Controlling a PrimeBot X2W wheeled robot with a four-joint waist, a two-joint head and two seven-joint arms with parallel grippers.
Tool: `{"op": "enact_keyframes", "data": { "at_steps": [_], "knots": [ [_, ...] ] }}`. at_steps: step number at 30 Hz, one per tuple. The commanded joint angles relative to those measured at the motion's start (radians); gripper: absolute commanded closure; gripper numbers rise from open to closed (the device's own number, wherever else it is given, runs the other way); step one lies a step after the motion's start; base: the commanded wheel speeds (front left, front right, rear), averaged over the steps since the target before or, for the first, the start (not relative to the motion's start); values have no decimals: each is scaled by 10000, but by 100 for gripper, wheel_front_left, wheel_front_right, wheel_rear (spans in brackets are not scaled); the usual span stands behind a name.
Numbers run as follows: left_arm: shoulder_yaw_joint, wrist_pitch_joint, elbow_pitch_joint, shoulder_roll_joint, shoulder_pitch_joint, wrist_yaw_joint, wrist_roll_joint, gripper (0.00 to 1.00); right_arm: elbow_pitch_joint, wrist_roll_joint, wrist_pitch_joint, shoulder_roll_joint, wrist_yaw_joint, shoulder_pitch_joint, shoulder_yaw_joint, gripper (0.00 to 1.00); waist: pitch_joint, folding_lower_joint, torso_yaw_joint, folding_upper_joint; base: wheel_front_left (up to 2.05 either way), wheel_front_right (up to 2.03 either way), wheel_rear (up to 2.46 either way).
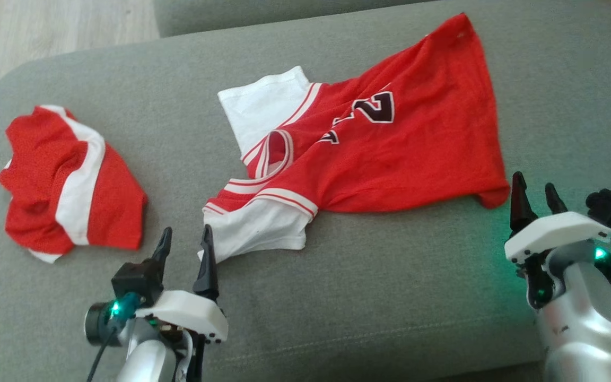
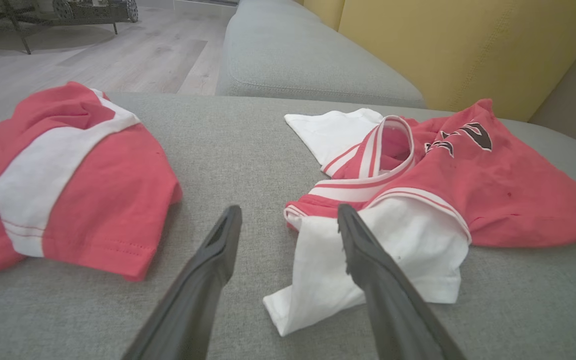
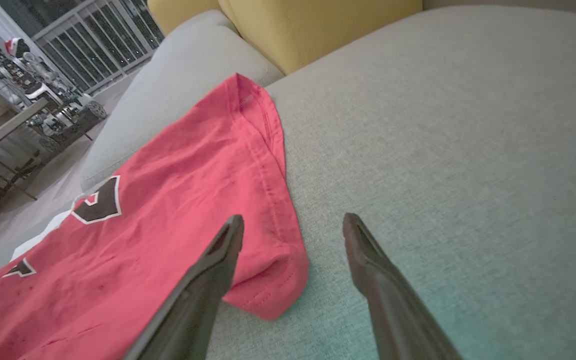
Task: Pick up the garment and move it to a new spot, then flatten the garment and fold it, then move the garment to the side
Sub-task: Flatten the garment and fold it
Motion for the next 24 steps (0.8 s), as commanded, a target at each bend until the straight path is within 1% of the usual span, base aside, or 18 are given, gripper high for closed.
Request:
{"op": "enact_keyframes", "data": {
  "at_steps": [1, 6, 11, 12, 13, 15, 24],
  "knots": [
    [214, -122, -404, 19, -377, -6, 59, 0, 130, -69, -21, 43, -4, -524, 82, 0, 126, 0, 148, 0, 0, 0, 0],
    [0, -122, -600, 15, -483, 53, -6, 0, 1480, -775, -100, 43, -4, -1247, -717, 0, 350, 0, 376, 0, 0, 0, 0],
    [-19, -122, -656, 14, -544, 98, -3, 0, 2245, -1432, -192, 43, -4, -1720, -1346, 0, 541, 0, 476, 0, 0, 0, 0],
    [-24, -122, -658, 14, -560, 97, 0, 0, 2311, -1542, -207, 43, -4, -1789, -1477, 0, 573, 0, 487, 0, 0, 0, 0],
    [-34, -122, -664, 14, -589, 100, -1, 0, 2300, -1957, -228, 43, -4, -1856, -1697, 0, 627, 0, 497, 0, 0, 0, 0],
    [-63, -122, -666, 14, -630, 113, -11, 0, 2321, -2210, -235, 43, -4, -1940, -1843, 0, 679, 0, 506, 0, 0, 0, 0],
    [-238, -122, -613, 13, -848, 188, -90, 0, 2601, -2322, -241, 43, -4, -2213, -1700, 0, 771, 0, 499, 0, 0, 0, 0]
  ]
}}
